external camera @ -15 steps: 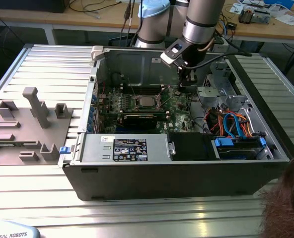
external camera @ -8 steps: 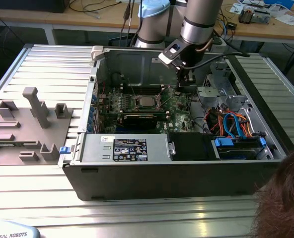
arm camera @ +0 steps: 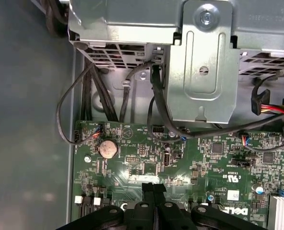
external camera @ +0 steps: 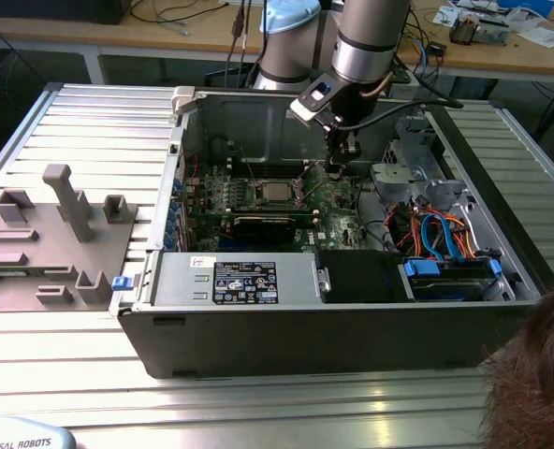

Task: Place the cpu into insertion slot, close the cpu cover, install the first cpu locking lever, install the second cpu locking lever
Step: 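Close the cpu cover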

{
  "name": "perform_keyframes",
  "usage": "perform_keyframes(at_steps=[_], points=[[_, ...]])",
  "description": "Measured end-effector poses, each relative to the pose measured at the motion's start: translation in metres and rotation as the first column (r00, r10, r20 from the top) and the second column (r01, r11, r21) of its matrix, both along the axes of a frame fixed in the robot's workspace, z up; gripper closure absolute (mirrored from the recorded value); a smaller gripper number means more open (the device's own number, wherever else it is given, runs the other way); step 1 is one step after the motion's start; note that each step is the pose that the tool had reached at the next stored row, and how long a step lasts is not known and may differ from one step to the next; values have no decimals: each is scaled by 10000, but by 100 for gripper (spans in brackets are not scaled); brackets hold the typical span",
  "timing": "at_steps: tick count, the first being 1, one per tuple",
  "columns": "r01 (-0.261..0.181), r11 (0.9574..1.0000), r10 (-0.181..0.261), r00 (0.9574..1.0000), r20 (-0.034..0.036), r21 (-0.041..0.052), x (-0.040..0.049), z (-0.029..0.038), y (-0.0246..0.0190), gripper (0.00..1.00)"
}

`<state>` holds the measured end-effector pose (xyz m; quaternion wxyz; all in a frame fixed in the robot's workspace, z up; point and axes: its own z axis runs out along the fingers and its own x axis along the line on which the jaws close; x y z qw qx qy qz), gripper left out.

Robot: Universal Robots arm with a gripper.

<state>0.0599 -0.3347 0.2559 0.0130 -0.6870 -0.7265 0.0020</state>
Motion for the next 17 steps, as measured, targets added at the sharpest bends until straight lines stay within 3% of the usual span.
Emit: perform_keyframes(at_steps=[6, 17], points=[[1, 10000, -1, 10000, 0, 1, -65, 0, 0, 89], [1, 10000, -1, 10000, 0, 0, -101, -3, 0, 89]])
